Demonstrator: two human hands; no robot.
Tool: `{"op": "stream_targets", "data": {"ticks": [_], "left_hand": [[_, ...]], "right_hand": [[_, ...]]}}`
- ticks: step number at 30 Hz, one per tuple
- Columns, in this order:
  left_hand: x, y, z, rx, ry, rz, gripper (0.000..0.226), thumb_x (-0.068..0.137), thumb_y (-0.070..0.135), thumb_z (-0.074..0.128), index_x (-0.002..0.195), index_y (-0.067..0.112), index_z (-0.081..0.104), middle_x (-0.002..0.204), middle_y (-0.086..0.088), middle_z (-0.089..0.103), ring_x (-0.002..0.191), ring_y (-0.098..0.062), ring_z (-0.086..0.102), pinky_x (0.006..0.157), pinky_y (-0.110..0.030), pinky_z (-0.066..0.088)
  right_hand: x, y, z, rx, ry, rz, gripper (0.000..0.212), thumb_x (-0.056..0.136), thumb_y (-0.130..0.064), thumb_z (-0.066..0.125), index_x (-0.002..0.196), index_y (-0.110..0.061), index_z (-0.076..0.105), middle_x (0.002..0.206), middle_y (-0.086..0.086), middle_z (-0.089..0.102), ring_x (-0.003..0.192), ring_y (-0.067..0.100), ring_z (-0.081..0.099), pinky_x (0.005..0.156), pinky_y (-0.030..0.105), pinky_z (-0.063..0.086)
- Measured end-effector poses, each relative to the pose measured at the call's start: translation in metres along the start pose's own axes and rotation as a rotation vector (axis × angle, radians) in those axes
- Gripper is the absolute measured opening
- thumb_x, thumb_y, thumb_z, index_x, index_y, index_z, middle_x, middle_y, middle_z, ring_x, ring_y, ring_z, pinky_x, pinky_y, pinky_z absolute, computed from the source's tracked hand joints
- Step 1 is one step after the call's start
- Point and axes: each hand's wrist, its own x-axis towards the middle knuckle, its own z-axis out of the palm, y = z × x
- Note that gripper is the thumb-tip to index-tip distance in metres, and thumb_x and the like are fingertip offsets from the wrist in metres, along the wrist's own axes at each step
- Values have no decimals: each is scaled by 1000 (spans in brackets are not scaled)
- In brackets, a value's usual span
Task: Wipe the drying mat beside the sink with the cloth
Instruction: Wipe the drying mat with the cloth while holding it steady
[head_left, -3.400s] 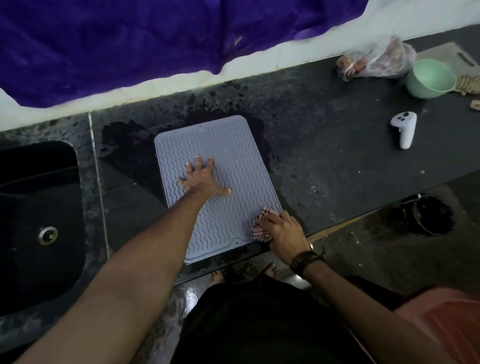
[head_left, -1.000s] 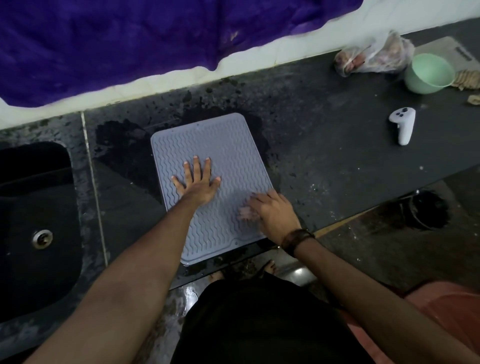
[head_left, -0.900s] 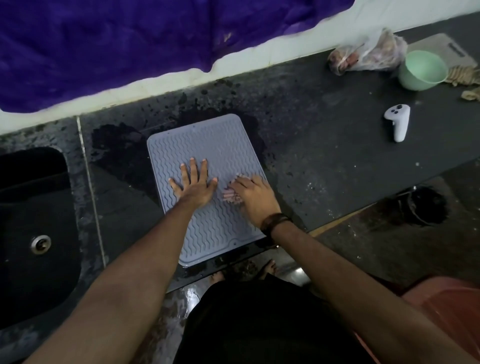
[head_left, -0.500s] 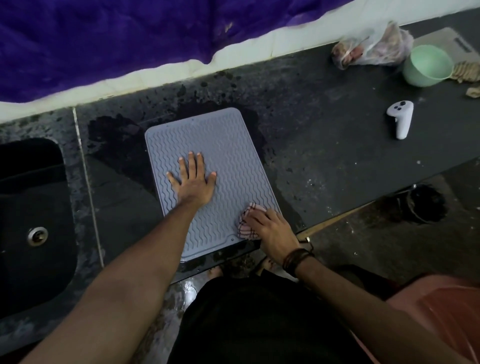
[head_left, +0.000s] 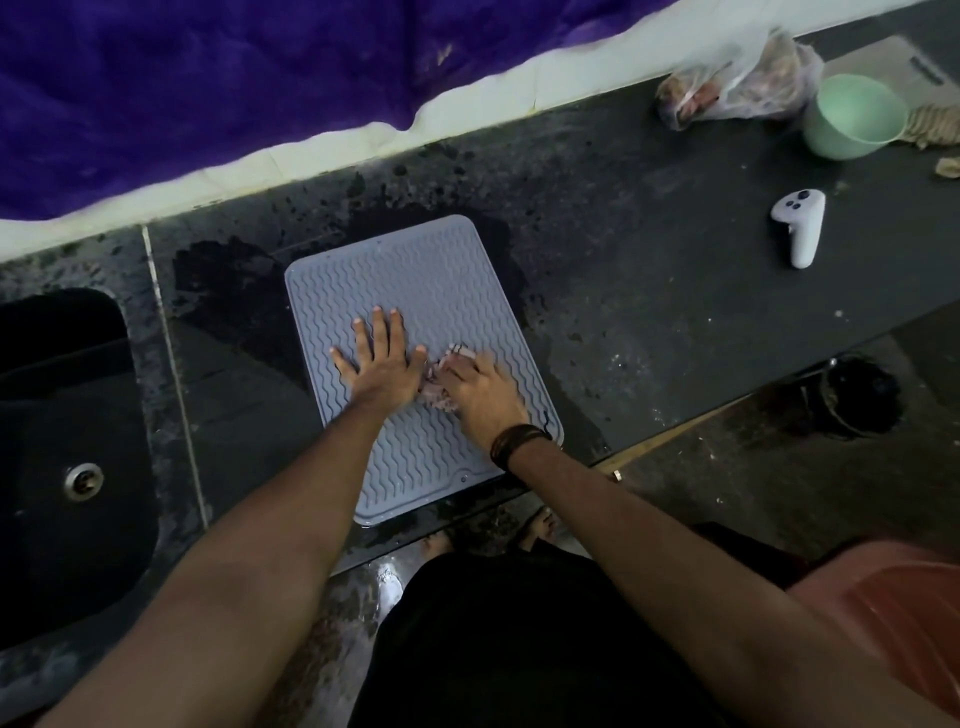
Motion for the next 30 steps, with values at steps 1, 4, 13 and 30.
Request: {"op": "stream_targets", "data": {"ticks": [1, 4, 13, 30], "left_hand": [[0, 0, 0, -1, -3, -2, 70, 104, 60, 13, 159, 32, -19, 166, 4, -28, 152, -25, -28, 115, -64, -20], [0, -1, 0, -14, 0, -1, 70, 104, 60, 14, 159, 32, -18, 166, 5, -28, 152, -25, -28, 115, -64, -21], [-1, 0, -3, -13, -24, -4, 71, 104, 62, 13, 159, 32, -20, 165, 6, -31, 151, -24, -29, 116, -64, -20], [-5, 4, -3, -2, -23, -19, 72, 103, 62, 12, 158, 31, -22, 165, 4, -31, 151, -25, -30, 117, -64, -18]], "right_hand": [[-8, 2, 4, 4, 1, -14, 51, 84, -12, 59, 134, -19, 52, 142, 2, 48, 129, 30, 39, 104, 42, 32], [-37, 14, 7, 2, -28, -53, 48, 86, -13, 55, 133, -22, 52, 143, -1, 47, 127, 30, 40, 101, 41, 34], [-71, 34, -19, -44, -67, -72, 49, 74, -14, 61, 121, -23, 61, 128, -1, 60, 115, 29, 48, 92, 38, 39], [-92, 65, -3, -73, -24, 112, 71, 64, -3, 61, 131, -22, 53, 139, -1, 50, 107, 30, 49, 83, 39, 45]]}}
